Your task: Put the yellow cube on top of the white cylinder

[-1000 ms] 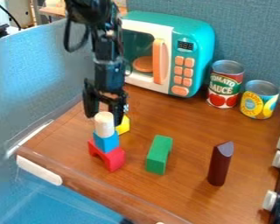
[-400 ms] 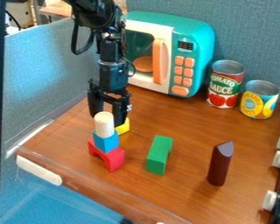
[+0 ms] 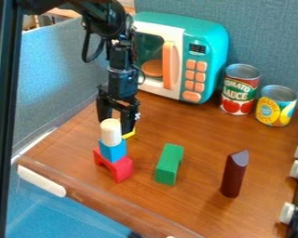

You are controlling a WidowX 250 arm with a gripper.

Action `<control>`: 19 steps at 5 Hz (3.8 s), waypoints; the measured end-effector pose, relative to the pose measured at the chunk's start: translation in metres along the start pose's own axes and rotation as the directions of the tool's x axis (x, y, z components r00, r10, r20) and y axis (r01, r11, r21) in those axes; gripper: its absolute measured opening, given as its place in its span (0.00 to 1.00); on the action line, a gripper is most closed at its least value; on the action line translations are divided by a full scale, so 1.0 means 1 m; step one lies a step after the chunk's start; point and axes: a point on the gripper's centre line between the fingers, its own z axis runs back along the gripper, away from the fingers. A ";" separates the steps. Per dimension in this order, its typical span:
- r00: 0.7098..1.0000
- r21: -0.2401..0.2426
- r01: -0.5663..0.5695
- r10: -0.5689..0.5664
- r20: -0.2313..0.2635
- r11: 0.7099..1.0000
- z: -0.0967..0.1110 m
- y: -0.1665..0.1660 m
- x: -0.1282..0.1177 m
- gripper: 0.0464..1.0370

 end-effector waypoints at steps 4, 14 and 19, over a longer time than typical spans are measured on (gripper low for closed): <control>1.000 -0.074 -0.005 0.006 0.002 0.997 -0.006 -0.019 -0.008 0.53; 0.995 -0.043 -0.061 0.057 -0.087 0.997 0.109 -0.058 -0.101 0.53; 0.998 -0.015 0.013 -0.013 -0.054 1.000 0.086 -0.066 -0.085 0.53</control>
